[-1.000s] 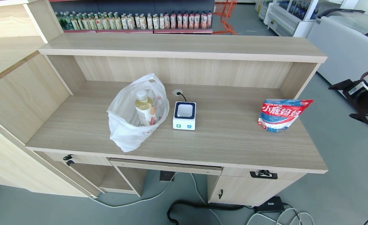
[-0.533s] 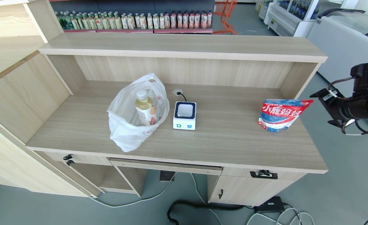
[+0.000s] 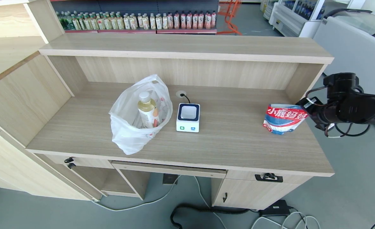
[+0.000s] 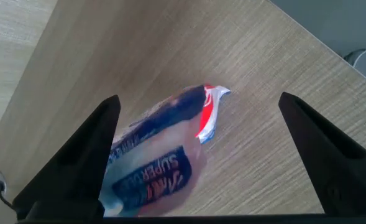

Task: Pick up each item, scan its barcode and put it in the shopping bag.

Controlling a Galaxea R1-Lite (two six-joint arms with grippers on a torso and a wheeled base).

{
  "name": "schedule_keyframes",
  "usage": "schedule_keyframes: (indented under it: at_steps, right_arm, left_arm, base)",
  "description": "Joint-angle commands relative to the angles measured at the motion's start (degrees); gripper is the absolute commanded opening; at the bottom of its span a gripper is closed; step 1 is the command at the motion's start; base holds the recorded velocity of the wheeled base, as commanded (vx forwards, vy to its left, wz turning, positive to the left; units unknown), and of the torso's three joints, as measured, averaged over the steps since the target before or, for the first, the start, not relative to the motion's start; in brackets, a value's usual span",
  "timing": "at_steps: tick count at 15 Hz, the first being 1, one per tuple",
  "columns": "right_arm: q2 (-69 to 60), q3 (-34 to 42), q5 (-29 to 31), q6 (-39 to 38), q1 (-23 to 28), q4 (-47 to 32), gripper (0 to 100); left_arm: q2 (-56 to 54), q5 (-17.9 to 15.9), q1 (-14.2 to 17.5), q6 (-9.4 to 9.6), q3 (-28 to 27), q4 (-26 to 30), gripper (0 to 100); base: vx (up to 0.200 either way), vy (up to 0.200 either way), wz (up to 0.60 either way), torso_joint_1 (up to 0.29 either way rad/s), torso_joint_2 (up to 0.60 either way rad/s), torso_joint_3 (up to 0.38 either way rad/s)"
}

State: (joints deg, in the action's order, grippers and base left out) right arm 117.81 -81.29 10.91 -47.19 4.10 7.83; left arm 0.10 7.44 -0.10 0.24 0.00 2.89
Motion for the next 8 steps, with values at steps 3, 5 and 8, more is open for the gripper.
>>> schedule_keyframes:
  at_steps: [3, 5, 8]
  right_arm:
    - [5.7, -0.3, 0.0, 2.8, -2.4, 2.9, 100]
    - [6.1, -0.7, 0.0, 3.0, -3.0, 4.1, 100]
    - [6.6, -0.2, -0.4, 6.0, -3.7, 6.5, 0]
  left_arm:
    - [0.0, 0.0, 0.0, 0.02, 0.0, 0.0, 100]
    - [0.0, 0.0, 0.0, 0.02, 0.0, 0.0, 100]
    - [0.0, 0.0, 0.0, 0.02, 0.0, 0.0, 100]
  base:
    - [0.000, 0.000, 0.00, 0.000, 0.00, 0.000]
    - [0.000, 0.000, 0.00, 0.000, 0.00, 0.000]
    - [0.000, 0.000, 0.00, 0.000, 0.00, 0.000]
